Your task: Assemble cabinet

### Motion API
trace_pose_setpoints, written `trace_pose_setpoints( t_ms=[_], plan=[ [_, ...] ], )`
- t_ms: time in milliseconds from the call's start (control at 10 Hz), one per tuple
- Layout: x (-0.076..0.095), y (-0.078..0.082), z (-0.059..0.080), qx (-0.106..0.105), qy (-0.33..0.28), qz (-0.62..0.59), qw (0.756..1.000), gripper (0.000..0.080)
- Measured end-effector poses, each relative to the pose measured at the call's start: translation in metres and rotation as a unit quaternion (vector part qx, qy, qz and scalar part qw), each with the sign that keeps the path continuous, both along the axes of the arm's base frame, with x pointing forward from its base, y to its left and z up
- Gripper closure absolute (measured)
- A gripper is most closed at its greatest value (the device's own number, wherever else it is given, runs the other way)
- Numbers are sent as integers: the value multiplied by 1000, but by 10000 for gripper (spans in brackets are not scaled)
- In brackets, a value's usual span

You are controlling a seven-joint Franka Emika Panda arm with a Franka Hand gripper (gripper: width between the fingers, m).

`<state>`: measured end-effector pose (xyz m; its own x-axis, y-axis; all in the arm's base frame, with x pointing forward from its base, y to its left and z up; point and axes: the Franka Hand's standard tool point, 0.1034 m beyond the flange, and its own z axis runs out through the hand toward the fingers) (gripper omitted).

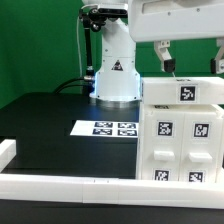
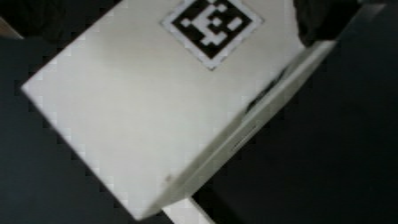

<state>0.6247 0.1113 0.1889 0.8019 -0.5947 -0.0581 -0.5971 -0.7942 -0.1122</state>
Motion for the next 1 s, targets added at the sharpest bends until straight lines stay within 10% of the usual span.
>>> trace_pose_setpoints(
  t_ms=[700, 1000],
  plan=[
    [0, 0, -2, -4, -23, 289, 957, 150],
    [-5, 2, -2, -11, -26, 468, 883, 150]
  ],
)
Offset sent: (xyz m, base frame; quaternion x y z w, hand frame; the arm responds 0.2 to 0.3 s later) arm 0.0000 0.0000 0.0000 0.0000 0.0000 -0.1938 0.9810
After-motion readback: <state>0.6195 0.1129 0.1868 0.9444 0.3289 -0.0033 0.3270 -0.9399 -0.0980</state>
